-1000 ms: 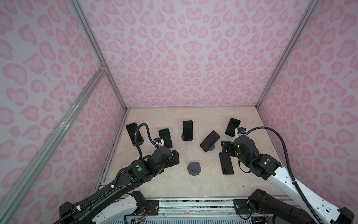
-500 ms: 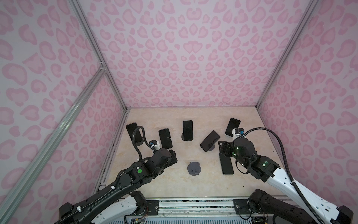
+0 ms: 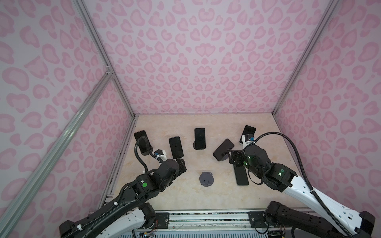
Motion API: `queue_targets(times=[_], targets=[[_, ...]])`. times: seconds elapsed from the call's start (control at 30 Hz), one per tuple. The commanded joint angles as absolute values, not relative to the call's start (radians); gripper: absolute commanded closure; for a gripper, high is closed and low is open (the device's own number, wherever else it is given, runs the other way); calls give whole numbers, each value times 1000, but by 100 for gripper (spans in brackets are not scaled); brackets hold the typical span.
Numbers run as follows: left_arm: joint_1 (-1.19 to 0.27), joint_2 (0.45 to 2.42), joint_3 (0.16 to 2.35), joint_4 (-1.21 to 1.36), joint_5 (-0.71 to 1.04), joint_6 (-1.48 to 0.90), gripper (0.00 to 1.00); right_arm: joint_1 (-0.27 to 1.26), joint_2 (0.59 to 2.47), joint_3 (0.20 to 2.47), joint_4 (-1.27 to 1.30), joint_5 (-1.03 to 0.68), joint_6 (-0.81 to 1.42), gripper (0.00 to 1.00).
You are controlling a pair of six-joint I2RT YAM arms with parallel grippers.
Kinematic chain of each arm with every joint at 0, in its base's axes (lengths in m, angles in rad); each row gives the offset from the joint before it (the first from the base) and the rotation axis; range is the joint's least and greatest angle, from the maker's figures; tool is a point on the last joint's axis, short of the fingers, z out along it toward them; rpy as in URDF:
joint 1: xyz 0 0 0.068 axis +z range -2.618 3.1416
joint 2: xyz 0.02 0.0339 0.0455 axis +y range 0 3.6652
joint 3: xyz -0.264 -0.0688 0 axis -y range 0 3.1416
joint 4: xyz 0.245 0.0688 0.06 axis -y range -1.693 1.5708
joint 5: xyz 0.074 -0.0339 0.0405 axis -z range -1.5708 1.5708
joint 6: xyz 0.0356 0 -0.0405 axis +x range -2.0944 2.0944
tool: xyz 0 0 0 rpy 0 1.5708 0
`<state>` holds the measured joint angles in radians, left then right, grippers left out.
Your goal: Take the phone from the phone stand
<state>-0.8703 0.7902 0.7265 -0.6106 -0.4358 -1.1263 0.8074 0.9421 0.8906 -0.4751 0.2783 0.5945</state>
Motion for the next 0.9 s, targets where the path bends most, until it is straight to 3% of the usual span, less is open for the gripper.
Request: queue_targets(times=[0.0,0.37,0.87], targets=[[-868,772,718,-616,-421,-1097,5,848,973,923,-524,343,589,13],[-868,713,739,-623,-378,-1021,5,929,1131,917,-389,443,585,13],[-868,573,689,-636,-366,-975,5,1085,1204,1177,-678,695,801,10]])
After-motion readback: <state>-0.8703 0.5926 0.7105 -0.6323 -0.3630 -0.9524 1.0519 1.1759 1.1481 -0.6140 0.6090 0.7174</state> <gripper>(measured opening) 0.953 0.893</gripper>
